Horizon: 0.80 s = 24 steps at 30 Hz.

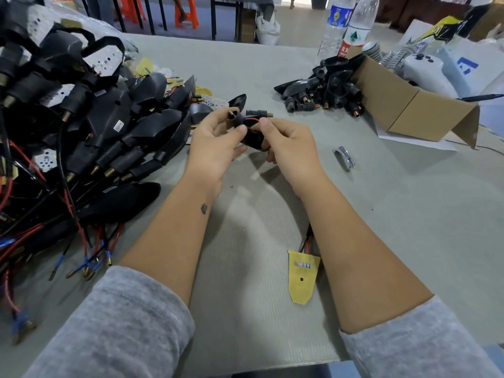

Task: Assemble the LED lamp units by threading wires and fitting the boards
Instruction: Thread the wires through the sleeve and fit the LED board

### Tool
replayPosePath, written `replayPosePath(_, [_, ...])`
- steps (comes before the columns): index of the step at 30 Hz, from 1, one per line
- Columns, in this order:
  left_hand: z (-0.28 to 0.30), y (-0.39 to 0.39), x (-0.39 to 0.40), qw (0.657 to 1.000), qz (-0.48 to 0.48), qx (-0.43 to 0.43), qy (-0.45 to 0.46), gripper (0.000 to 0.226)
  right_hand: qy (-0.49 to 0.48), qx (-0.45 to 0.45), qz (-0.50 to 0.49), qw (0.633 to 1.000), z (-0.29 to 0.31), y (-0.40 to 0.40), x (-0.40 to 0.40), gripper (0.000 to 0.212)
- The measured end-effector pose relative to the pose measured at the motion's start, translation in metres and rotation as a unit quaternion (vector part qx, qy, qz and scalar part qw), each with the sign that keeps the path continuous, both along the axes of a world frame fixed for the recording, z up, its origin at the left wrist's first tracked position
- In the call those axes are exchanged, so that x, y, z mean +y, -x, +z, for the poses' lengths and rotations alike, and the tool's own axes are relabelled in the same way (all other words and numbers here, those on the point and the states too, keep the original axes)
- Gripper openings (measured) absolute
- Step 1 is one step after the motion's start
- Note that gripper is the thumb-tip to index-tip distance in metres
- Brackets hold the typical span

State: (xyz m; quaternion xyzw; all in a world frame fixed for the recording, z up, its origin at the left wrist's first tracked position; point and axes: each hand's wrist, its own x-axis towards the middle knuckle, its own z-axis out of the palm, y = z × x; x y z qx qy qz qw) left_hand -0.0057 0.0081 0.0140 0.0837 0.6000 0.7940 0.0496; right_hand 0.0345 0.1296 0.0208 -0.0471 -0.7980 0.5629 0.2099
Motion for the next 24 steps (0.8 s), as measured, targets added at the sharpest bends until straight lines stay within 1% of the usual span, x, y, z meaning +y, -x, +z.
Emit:
replayPosePath(4, [0.0004, 0.0, -0.0014, 1.0, -0.009, -0.006, -0.025, 0.025, 0.057, -0.013, -0.014, 0.998, 0.0023, -0.0002, 0.004, 0.017])
replayPosePath(9, [0.002, -0.0002, -0.0013, 0.999, -0.003, -0.007, -0.031, 0.025, 0.055, -0.027, 0.007, 0.998, 0.003, -0.0014, 0.0041, 0.011])
replayPosePath(12, [0.0024, 0.0001, -0.0011, 1.0, -0.004, -0.008, -0.024, 0.028, 0.026, -0.037, 0.015, 0.999, 0.0036, -0.0017, 0.0028, 0.008])
replayPosePath(17, [0.0025, -0.0003, 0.002, 1.0, -0.003, -0.004, 0.013, 0.03, -0.023, -0.008, 0.031, 0.999, 0.0024, -0.001, 0.0002, 0.003])
replayPosePath(22, [0.0007, 0.0001, 0.0022, 1.0, 0.017, 0.002, 0.017, 0.027, -0.13, 0.008, -0.025, 0.991, -0.0031, 0.003, -0.0017, 0.012])
replayPosePath(24, [0.0008, 0.0005, 0.001, 0.999, 0.027, 0.011, 0.015, 0.025, -0.167, -0.002, -0.03, 0.986, -0.0057, 0.0038, -0.0019, 0.016])
